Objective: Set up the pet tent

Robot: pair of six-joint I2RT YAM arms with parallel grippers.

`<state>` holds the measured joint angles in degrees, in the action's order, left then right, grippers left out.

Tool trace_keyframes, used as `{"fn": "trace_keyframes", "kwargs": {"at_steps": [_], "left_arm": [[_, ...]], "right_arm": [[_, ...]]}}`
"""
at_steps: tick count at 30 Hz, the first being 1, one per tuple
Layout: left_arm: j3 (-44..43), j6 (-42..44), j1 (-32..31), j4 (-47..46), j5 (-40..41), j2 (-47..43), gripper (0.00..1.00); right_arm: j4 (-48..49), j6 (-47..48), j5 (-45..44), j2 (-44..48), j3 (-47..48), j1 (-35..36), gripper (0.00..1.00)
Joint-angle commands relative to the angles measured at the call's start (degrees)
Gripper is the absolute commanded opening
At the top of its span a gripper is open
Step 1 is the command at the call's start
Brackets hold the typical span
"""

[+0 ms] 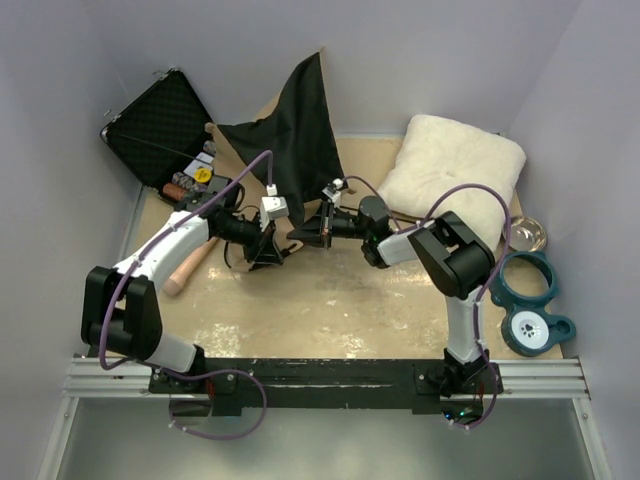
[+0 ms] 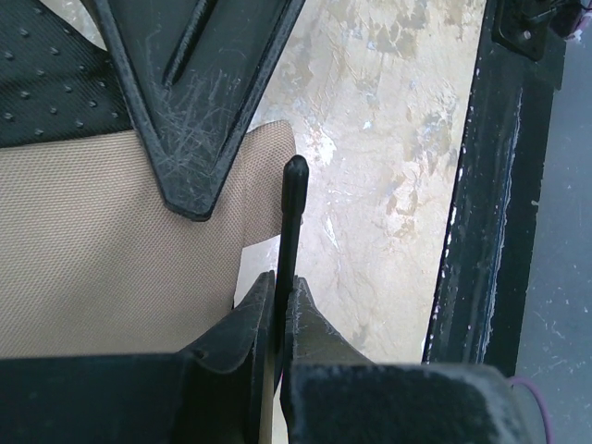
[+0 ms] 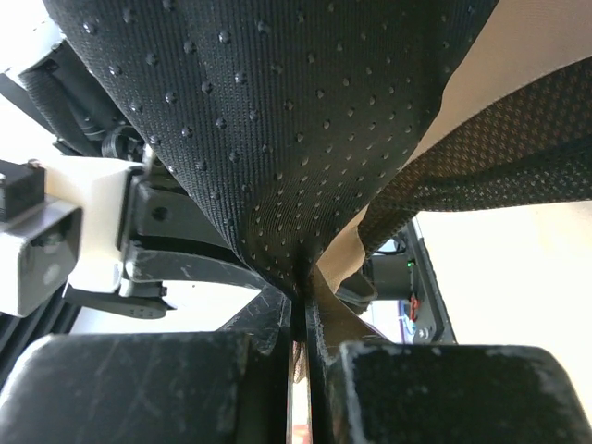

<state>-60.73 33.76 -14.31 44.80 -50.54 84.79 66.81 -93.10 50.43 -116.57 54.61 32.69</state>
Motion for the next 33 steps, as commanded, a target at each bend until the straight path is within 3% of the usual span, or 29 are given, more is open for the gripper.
{"fn": "trace_keyframes", "kwargs": {"at_steps": [1,33], "left_arm": [[3.9,1.9,3.1,7.9,27.3,3.8,0.0],[4.1,2.6,3.2,7.3,30.2,4.4,0.0]], "right_arm": [[23.3,-5.3,-2.5,9.0,2.6,-7.2,0.0],[20.8,-4.9,-0.9,12.8,2.6,-11.2,0.0]]}}
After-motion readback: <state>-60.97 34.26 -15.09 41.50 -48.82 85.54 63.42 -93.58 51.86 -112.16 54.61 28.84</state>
